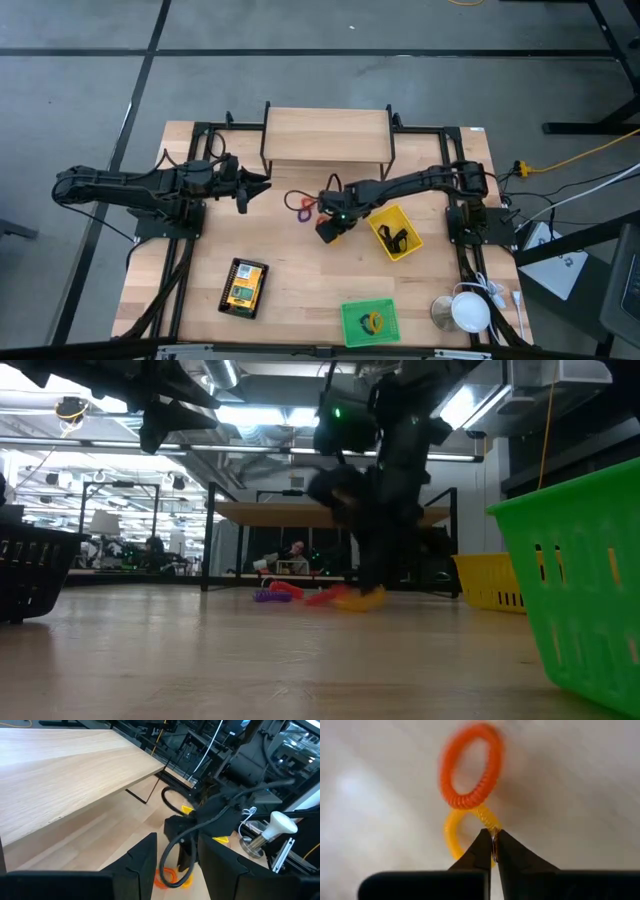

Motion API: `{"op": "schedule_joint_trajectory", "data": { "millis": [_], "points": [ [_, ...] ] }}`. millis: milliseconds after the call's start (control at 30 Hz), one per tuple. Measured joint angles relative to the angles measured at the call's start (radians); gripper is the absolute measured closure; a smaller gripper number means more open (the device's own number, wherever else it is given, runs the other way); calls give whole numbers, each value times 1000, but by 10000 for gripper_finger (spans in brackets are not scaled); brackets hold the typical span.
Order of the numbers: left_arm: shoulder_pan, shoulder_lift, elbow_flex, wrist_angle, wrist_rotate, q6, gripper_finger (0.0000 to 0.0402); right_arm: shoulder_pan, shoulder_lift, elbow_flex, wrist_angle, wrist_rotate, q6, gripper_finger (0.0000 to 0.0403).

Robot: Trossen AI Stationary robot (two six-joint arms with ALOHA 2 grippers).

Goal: Pick & Place Office Desk Supplies
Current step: Put the yellow spring keychain into the green basket

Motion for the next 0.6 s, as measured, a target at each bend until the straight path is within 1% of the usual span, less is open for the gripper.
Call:
{"op": "schedule_joint_trajectory", "data": {
  "millis": [200,333,433,533,600],
  "points": [
    [0,0,0,0,-1,0,263,-8,-78,62,-9,-25,-12,393],
    [0,0,0,0,-7,0,263,-19,-154,108,-12,-31,-24,394],
    [0,0,0,0,-9,-1,263,-18,-204,146,-17,-59,-40,394],
    [0,0,0,0,-7,-4,263,16,-255,166,-32,-104,-47,396],
    [0,0,0,0,-7,-4,263,56,-284,167,-57,-112,-46,396]
  ]
}}
